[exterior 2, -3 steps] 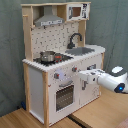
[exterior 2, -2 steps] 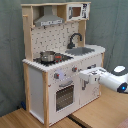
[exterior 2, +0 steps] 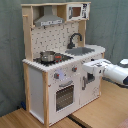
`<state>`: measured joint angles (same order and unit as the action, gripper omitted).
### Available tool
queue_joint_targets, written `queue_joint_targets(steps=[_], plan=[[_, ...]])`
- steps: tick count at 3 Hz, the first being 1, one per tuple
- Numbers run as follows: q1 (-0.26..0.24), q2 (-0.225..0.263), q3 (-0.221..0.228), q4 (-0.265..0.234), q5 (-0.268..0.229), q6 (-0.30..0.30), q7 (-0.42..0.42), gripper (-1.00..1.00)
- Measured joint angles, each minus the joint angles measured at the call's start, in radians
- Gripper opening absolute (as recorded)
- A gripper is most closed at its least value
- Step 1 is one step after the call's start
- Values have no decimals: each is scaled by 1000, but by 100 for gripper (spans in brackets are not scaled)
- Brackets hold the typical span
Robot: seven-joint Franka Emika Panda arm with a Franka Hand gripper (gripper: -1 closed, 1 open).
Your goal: Play with the kitchen
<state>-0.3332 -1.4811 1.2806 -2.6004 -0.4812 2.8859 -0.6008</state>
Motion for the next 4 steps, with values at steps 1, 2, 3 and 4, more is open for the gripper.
queue_joint_targets(steps=[1, 2, 3, 4], plan=[[56, 1, -53, -2, 0, -32, -69, 100], [129, 2, -100, -2, 0, -87, -136, 100], [194, 6, -145, -7, 0, -145, -204, 100], [222, 10, -200, -21, 0, -167, -286, 100]])
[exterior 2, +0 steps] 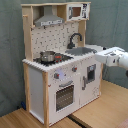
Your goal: Play with the kitchen
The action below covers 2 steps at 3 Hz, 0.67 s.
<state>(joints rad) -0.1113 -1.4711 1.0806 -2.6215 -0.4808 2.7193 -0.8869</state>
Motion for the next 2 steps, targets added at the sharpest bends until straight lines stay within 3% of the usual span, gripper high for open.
queue_joint_targets(steps=[2], plan=[[-6, 2, -150, -4, 0, 13, -183, 100]])
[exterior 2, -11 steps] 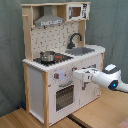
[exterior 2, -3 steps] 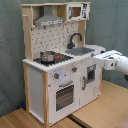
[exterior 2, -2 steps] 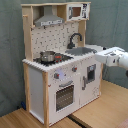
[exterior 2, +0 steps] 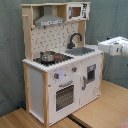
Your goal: Play with the kitchen
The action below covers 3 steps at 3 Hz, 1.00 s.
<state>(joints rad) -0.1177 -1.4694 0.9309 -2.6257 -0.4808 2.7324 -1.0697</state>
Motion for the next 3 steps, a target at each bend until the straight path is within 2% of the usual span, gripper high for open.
queue_joint_targets(steps=[2, 3], plan=[[-19, 21, -139, 0, 0, 40, -143, 100], [-56, 47, -195, 0, 0, 99, -193, 100]])
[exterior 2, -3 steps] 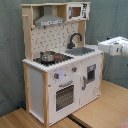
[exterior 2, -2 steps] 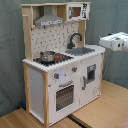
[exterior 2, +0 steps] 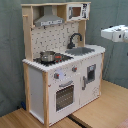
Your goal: Play with the kitchen
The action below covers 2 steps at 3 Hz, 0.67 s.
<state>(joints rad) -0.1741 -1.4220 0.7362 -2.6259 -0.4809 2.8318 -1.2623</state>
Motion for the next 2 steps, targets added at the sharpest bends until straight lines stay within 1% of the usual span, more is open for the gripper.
queue_joint_targets(steps=[1, 2], plan=[[-55, 34, -23, 0, 0, 78, -12, 100], [-119, 67, -33, 1, 0, 161, -12, 100]])
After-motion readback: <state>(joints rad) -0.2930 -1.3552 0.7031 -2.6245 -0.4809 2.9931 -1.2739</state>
